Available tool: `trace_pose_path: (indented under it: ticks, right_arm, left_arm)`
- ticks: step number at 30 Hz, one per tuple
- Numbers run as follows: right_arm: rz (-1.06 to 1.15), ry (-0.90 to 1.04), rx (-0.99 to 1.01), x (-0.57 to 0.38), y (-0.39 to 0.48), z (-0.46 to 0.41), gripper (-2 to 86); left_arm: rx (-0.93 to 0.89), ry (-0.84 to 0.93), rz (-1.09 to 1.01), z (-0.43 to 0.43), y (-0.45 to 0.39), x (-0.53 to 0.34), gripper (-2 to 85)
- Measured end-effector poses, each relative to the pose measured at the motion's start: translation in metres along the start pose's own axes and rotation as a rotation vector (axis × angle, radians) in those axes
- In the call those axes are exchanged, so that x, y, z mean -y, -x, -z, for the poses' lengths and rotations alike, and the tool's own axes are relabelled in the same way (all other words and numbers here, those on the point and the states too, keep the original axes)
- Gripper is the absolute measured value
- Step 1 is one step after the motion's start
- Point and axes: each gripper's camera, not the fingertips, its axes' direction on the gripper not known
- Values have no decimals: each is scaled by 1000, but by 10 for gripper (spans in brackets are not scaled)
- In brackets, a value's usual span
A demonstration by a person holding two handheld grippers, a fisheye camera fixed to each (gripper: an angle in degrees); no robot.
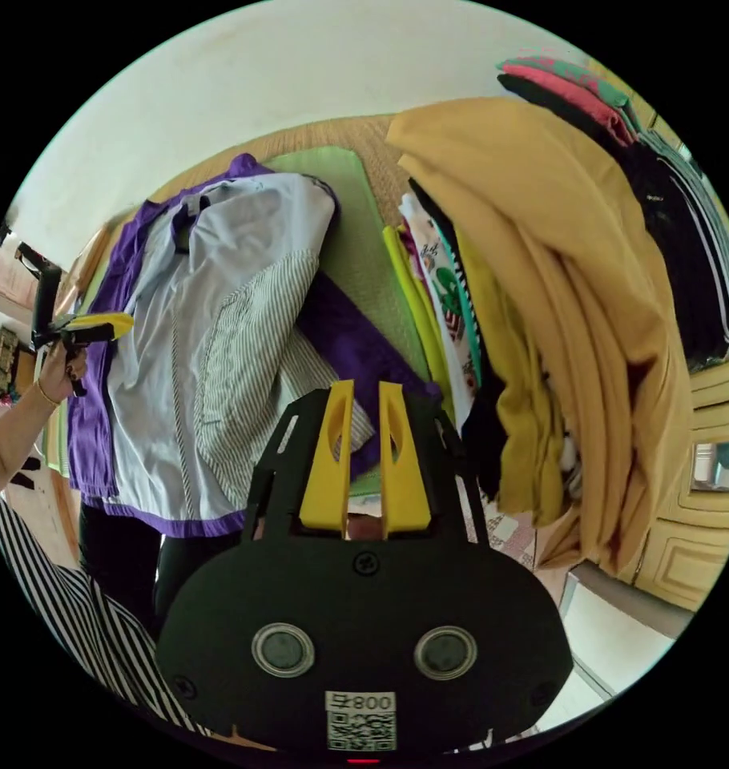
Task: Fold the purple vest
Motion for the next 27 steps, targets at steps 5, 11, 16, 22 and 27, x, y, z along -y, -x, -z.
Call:
trace_pose_path:
  ticks: [5, 11, 16, 22, 27]
  right_arm:
    - [47, 80, -55, 20, -5, -55, 70]
    - [57, 71, -53, 14, -6, -90, 69]
    - [127, 79, -116, 9, -3, -112, 62]
    - [122, 50, -101, 5, -24, -141, 49]
    - [117, 46, -100, 5, -47, -162, 25]
  left_arm:
    - [102, -68, -114, 10, -20, 93, 78]
    - [138, -42, -166, -18, -38, 212, 92]
    - [278, 36, -171, -56, -55, 281, 102]
    - [444, 213, -199, -110, -67, 323, 98]
    - [526, 239, -234, -126, -89, 323, 38]
